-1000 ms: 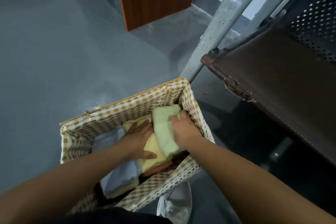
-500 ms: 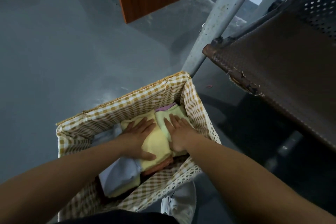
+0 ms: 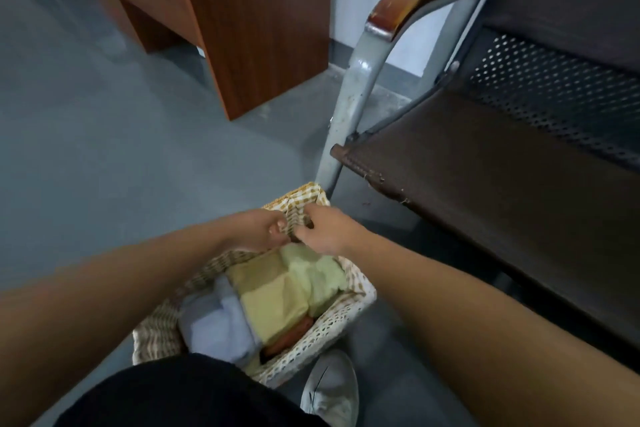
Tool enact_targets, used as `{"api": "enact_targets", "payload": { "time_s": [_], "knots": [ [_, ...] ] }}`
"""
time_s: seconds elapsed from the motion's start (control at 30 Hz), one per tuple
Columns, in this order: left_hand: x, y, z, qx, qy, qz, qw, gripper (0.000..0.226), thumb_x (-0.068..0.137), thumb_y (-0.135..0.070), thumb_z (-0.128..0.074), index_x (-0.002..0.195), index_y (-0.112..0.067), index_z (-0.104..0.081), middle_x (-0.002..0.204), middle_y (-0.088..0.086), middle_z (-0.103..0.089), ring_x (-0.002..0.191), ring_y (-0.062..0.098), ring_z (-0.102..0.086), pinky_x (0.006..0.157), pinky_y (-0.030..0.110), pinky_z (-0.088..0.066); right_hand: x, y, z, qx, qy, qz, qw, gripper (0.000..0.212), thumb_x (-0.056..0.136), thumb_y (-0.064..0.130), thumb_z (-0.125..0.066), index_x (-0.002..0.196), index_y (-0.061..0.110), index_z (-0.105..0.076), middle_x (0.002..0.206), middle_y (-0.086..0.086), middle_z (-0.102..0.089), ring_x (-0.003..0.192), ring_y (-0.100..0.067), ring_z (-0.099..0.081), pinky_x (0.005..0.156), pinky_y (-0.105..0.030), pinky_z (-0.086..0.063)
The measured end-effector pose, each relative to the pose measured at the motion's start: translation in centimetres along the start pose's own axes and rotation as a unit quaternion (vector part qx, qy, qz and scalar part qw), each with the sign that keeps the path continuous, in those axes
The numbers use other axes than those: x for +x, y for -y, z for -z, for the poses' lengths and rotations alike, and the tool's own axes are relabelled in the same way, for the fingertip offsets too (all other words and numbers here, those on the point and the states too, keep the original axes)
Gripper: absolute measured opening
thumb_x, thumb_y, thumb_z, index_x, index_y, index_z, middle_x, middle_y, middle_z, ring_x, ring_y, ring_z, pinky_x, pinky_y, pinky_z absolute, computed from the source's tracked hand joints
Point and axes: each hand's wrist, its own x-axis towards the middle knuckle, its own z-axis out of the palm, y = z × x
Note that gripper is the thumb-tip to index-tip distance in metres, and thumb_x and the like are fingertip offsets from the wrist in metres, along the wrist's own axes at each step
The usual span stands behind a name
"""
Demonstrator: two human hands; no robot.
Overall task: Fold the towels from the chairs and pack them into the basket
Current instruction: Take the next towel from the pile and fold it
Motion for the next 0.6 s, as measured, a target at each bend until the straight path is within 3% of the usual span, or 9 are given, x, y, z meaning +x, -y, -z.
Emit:
{"api": "enact_targets", "payload": {
  "time_s": [0.13,0.33,0.5,0.6],
  "knots": [
    [-2.8,-6.5,7.7,-0.03,-0.115,-0.036,0.992,0.031,0.095,-0.039,-0.059,0.12,-0.021,-0.06,0.116,-0.004,-0.066,0.106,0.017,-0.062,0.091,0.03,-0.047,-6.7,-1.0,9.4,-0.025,-0.135,0.008,0.99,0.049,0.099,0.04,-0.049,0.136,0.008,-0.049,0.137,-0.014,-0.052,0.12,-0.031,-0.053,0.098,-0.04,-0.046],
    [-4.5,-21.7,13.6,-0.072,-0.224,-0.128,0.963,0.024,0.094,-0.04,-0.06,0.112,-0.024,-0.063,0.112,-0.002,-0.066,0.107,0.019,-0.061,0.093,0.032,-0.047,-18.7,-8.7,19.9,-0.041,-0.287,-0.101,0.952,0.054,0.098,0.044,-0.05,0.142,0.012,-0.046,0.139,-0.011,-0.051,0.119,-0.027,-0.056,0.1,-0.038,-0.047],
    [-4.5,-37.9,11.6,-0.049,-0.213,-0.236,0.947,0.026,0.093,-0.034,-0.059,0.113,-0.018,-0.064,0.116,0.002,-0.068,0.107,0.021,-0.061,0.094,0.033,-0.048,-30.0,-17.9,24.3,-0.043,-0.364,-0.206,0.907,0.052,0.097,0.042,-0.05,0.139,0.012,-0.047,0.137,-0.012,-0.049,0.12,-0.029,-0.053,0.099,-0.039,-0.046],
    [-3.8,-46.8,8.5,-0.014,-0.179,-0.301,0.936,0.027,0.093,-0.031,-0.059,0.114,-0.016,-0.064,0.118,0.003,-0.067,0.109,0.021,-0.06,0.092,0.033,-0.048,-35.7,-23.7,25.2,-0.024,-0.415,-0.257,0.873,0.043,0.092,0.035,-0.054,0.127,0.008,-0.055,0.126,-0.017,-0.056,0.112,-0.034,-0.057,0.096,-0.042,-0.048]
  ]
}}
